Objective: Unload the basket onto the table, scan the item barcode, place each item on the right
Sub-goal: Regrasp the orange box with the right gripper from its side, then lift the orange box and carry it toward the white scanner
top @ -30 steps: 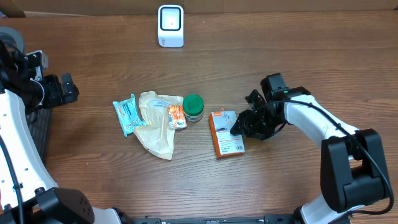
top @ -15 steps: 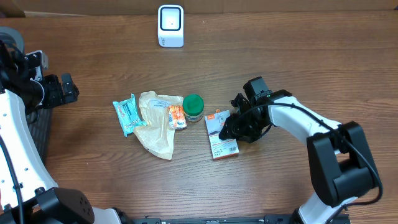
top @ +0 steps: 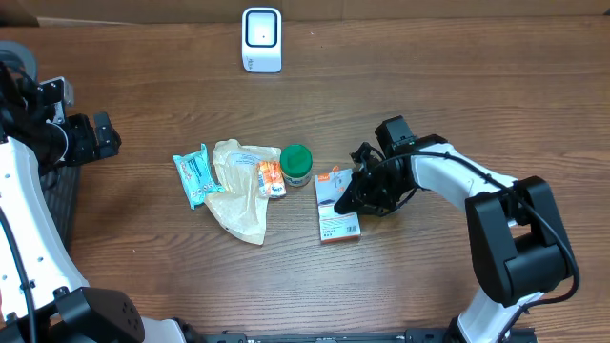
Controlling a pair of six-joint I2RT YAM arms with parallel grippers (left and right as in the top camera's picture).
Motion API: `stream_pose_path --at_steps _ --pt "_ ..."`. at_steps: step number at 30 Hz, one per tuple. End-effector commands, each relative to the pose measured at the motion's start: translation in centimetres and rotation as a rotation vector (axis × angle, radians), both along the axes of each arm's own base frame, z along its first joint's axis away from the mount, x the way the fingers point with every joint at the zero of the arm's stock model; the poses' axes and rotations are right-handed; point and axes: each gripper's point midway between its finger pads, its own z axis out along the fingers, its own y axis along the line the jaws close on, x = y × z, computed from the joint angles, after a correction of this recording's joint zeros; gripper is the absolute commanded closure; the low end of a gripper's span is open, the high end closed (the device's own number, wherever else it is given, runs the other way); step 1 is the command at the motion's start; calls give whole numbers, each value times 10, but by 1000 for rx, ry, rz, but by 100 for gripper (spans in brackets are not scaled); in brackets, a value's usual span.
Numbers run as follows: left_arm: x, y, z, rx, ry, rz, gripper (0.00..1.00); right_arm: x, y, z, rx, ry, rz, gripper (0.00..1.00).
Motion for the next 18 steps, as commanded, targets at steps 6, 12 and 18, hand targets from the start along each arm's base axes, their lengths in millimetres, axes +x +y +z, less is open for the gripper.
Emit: stream_pose_path --at_steps 6,12,18 --pt "1 -4 2 3 -11 -36 0 39 -22 18 -19 -71 -65 96" --pt "1 -4 2 4 -11 -35 1 75 -30 103 24 -216 -162 96" --pt "1 -4 2 3 -10 -35 0 88 -25 204 121 -467 -233 96"
